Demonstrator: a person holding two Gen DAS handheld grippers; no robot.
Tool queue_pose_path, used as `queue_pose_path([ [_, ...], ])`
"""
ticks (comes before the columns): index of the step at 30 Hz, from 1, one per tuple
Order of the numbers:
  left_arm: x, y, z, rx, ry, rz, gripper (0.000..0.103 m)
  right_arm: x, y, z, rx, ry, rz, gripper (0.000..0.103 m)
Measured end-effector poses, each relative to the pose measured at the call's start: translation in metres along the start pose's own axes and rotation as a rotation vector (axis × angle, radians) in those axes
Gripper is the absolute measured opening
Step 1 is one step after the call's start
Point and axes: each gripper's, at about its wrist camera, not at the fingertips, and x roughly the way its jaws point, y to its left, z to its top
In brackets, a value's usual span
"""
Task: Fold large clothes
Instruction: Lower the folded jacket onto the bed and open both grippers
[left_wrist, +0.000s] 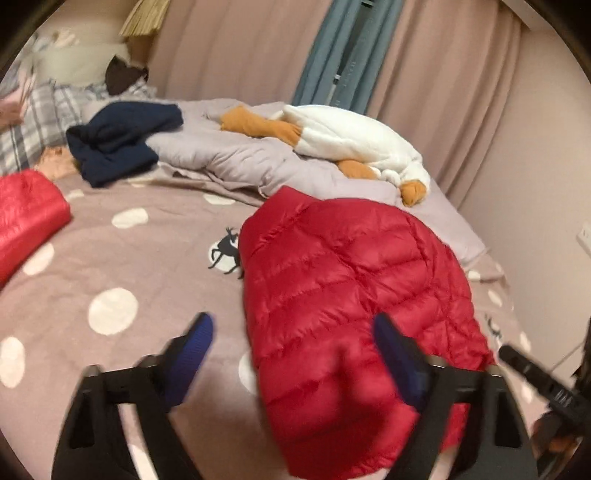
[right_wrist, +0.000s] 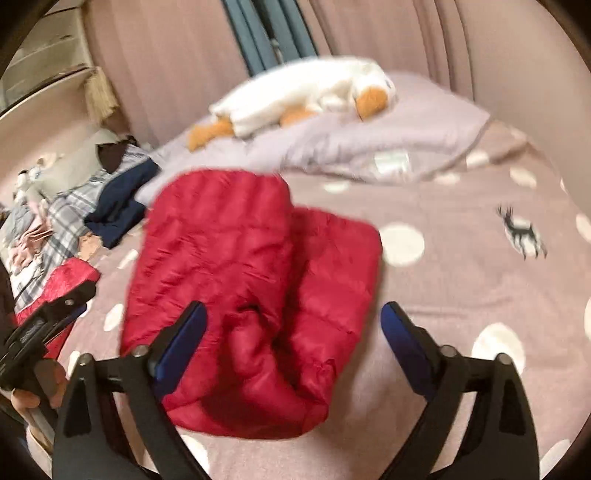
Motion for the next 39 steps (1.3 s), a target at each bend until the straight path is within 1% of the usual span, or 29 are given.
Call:
queue_pose_path([
  [1,0.004,-0.003,-0.002,0.027,0.011,0.021,0.060,-0.003,-0.001,0.000,-0.007,-0.007,0.020,0.061],
  [2,0.009,-0.004,-0.006,0.038,0.037,0.043,0.057,-0.003,-0.009,0.000,-0.005,0.002,0.021,0.044],
  [4,0.029,-0.013,-0.014,0.050,0.107,0.067,0.049,0.008,-0.009,-0.003,-0.008,0.040,-0.007,0.031],
  [6,0.042,-0.016,-0.024,0.072,0.141,0.072,0.048,0.029,-0.007,-0.006,-0.030,0.087,-0.022,0.028],
  [7,0.050,-0.024,-0.023,0.083,0.144,0.085,0.048,0.038,-0.010,-0.009,-0.025,0.115,-0.025,0.027],
  [9,0.051,-0.028,-0.026,0.101,0.137,0.115,0.048,0.052,-0.016,-0.013,0.012,0.169,-0.021,0.027],
  [11,0.040,-0.033,-0.022,0.111,0.115,0.144,0.048,0.049,-0.017,-0.011,0.020,0.170,-0.018,0.027],
  [13,0.025,-0.041,-0.017,0.130,0.078,0.170,0.048,0.030,-0.012,-0.003,-0.006,0.123,-0.033,0.027],
  [15,0.000,-0.052,-0.012,0.158,0.016,0.206,0.048,0.009,-0.004,0.002,-0.026,0.082,-0.041,0.027],
  [16,-0.007,-0.058,-0.010,0.171,-0.013,0.216,0.048,-0.003,-0.001,0.005,-0.033,0.061,-0.045,0.027],
  [18,-0.032,-0.069,-0.006,0.190,-0.070,0.231,0.048,-0.031,0.007,0.009,-0.048,0.019,-0.056,0.028],
  [21,-0.079,-0.081,-0.003,0.165,-0.158,0.244,0.048,-0.074,0.020,0.011,-0.078,-0.069,-0.071,0.029],
  [22,-0.092,-0.085,-0.001,0.161,-0.170,0.251,0.048,-0.089,0.024,0.010,-0.092,-0.100,-0.083,0.029],
  [25,-0.129,-0.091,-0.004,0.165,-0.224,0.233,0.048,-0.131,0.033,0.004,-0.132,-0.182,-0.103,0.029],
  [28,-0.163,-0.093,-0.009,0.147,-0.293,0.201,0.048,-0.165,0.036,-0.007,-0.168,-0.231,-0.061,0.029],
  [30,-0.180,-0.094,-0.013,0.129,-0.314,0.182,0.048,-0.178,0.038,-0.014,-0.199,-0.254,-0.057,0.029],
  [32,-0.187,-0.095,-0.015,0.125,-0.322,0.148,0.048,-0.190,0.039,-0.023,-0.226,-0.274,-0.076,0.029],
  [34,-0.193,-0.097,-0.017,0.114,-0.334,0.130,0.049,-0.197,0.035,-0.028,-0.220,-0.280,-0.079,0.030],
  [35,-0.196,-0.099,-0.018,0.113,-0.345,0.125,0.050,-0.199,0.033,-0.028,-0.215,-0.283,-0.078,0.033],
  [36,-0.196,-0.099,-0.018,0.115,-0.348,0.124,0.056,-0.202,0.031,-0.029,-0.206,-0.290,-0.080,0.036],
  [37,-0.196,-0.100,-0.019,0.115,-0.349,0.122,0.066,-0.205,0.028,-0.029,-0.195,-0.300,-0.088,0.045],
  [38,-0.194,-0.099,-0.020,0.109,-0.348,0.118,0.071,-0.208,0.026,-0.030,-0.181,-0.310,-0.098,0.053],
  [39,-0.195,-0.099,-0.021,0.102,-0.346,0.106,0.079,-0.210,0.023,-0.030,-0.169,-0.321,-0.108,0.057],
])
